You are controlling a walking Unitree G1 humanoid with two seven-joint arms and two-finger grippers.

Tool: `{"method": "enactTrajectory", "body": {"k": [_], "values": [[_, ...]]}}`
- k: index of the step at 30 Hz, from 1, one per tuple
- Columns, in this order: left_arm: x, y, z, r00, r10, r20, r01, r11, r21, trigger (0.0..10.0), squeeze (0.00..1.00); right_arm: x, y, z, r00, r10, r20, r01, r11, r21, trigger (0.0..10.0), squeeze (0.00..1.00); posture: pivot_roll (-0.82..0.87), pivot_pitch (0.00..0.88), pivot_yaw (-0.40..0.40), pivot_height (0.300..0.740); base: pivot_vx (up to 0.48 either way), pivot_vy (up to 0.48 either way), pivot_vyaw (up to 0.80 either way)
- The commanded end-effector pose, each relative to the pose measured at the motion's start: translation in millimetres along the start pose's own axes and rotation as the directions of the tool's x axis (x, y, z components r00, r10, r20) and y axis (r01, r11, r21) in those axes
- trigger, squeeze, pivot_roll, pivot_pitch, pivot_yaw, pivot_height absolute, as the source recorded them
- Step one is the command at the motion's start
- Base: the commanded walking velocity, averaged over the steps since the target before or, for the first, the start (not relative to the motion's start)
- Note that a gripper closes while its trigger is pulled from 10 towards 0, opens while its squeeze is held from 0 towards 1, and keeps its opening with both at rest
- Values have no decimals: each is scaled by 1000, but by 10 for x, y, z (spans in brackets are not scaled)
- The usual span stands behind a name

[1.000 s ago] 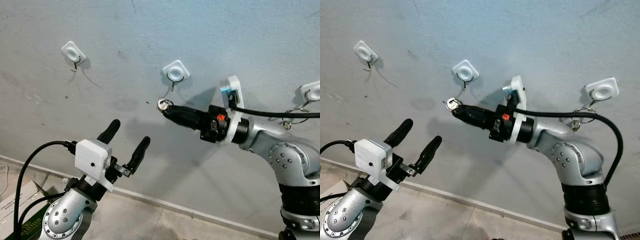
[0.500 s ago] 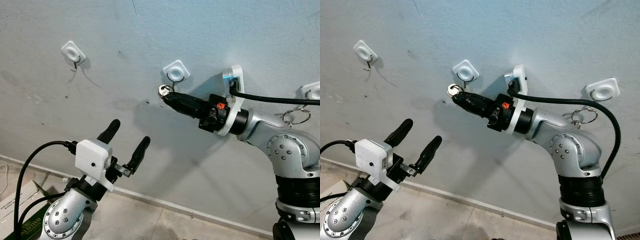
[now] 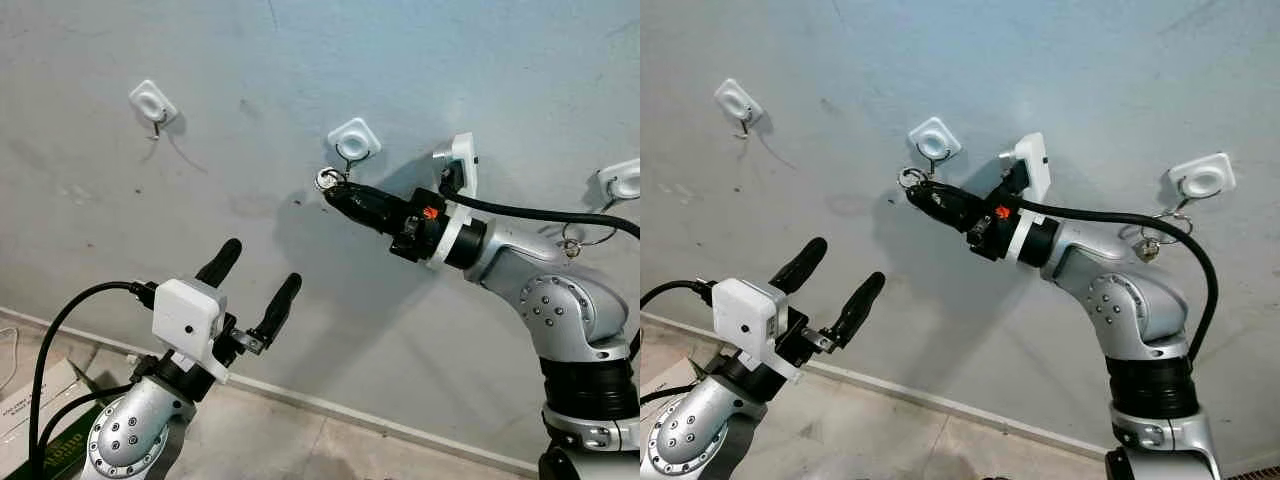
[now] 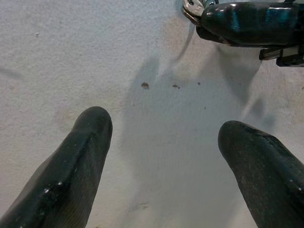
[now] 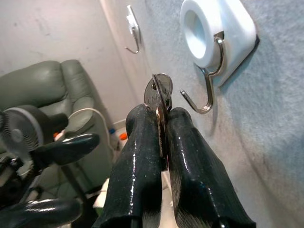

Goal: Hang keys on a hook

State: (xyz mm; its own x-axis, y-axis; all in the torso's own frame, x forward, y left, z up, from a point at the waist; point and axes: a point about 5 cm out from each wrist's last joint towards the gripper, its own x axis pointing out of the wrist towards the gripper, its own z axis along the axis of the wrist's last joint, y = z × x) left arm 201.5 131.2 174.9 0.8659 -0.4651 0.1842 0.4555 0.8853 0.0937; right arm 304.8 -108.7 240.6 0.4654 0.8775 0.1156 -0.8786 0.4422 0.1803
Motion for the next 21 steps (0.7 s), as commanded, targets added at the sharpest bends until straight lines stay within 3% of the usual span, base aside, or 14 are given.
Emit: {"method": "enactTrajectory", "body": {"k": [1, 8, 13, 18, 21], "values": [[-2, 0, -13, 1000, -1, -14, 1, 1000, 1, 10000, 0, -43, -83, 32, 996, -86, 14, 86, 996, -36, 10000, 0, 77, 128, 10, 740, 0, 0, 0], [-2, 2, -13, 1000, 2, -13, -2, 1000, 5, 10000, 0, -69, -59, 148, 986, -150, 79, 158, 981, -109, 10000, 0, 71, 122, 10, 740, 0, 0, 0], [6, -13, -24, 1000, -5, -12, 5, 1000, -3, 10000, 0, -166, 70, 13, 994, -103, 36, 106, 991, -82, 10000, 0, 65, 119, 12, 740, 0, 0, 0], [14, 4, -22, 1000, -8, -10, 8, 1000, 0, 10000, 0, -213, 109, 45, 989, -135, 67, 141, 986, -90, 10000, 0, 63, 116, 16, 740, 0, 0, 0], [19, 7, -26, 1000, -7, -14, 7, 1000, -6, 10000, 0, -254, 186, -3, 994, -102, 43, 105, 991, -79, 10000, 0, 58, 114, 16, 740, 0, 0, 0]]}}
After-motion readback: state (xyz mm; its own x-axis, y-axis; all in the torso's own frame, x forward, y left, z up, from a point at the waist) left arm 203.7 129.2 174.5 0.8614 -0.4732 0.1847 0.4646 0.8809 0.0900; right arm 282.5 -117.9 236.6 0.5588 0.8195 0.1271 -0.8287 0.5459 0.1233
